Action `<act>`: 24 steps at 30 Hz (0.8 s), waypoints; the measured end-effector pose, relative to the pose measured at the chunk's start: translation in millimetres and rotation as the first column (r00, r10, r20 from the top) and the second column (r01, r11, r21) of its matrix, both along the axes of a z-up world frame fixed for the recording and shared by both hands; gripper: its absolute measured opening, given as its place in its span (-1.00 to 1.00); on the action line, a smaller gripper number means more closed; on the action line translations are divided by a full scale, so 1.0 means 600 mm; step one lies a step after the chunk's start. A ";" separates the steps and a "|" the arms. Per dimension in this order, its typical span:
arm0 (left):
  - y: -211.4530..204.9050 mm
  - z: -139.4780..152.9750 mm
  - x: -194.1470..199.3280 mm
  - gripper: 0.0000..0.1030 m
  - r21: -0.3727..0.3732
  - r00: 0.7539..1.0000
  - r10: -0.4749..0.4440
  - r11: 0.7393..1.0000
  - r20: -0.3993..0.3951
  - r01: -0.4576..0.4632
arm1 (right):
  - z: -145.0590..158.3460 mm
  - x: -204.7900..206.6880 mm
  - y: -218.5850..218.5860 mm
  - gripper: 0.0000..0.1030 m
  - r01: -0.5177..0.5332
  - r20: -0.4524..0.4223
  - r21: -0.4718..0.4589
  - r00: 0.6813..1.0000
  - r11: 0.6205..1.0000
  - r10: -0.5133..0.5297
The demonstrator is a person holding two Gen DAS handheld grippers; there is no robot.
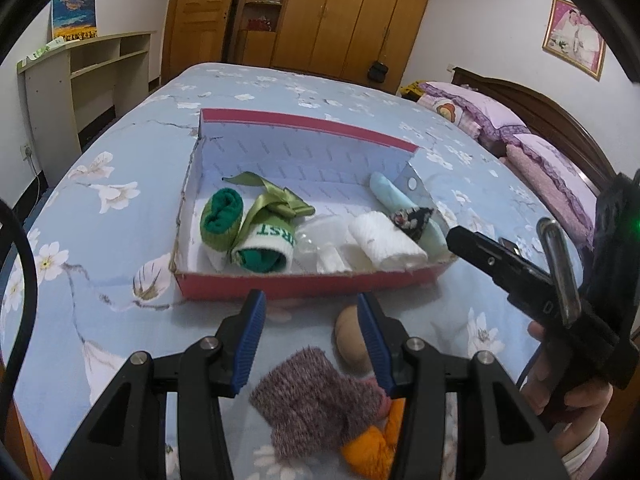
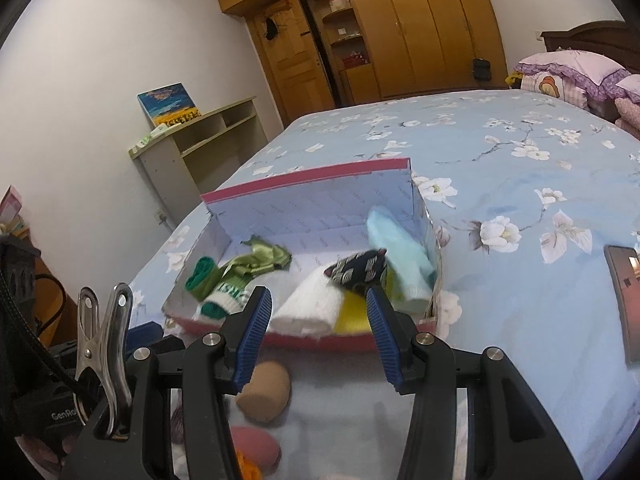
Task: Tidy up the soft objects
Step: 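Grasp the brown knit sock with the left gripper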
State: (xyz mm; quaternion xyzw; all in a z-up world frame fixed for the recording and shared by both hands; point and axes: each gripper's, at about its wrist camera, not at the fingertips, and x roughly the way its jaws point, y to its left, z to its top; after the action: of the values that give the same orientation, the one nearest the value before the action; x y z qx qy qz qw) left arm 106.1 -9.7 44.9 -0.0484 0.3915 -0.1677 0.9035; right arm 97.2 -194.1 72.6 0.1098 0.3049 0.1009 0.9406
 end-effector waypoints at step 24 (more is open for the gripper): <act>-0.030 -0.065 -0.090 -0.02 0.123 0.993 -0.090 0.988 -0.071 0.098 | -0.029 -0.070 0.005 -0.01 -0.012 -0.048 -0.002 0.999 1.000 0.012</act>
State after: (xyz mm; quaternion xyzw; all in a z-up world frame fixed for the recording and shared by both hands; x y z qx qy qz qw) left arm 52.0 -27.6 6.1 0.0221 0.4326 -0.1833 0.8825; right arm 55.2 -191.1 55.0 0.1092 0.3282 0.1035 0.9326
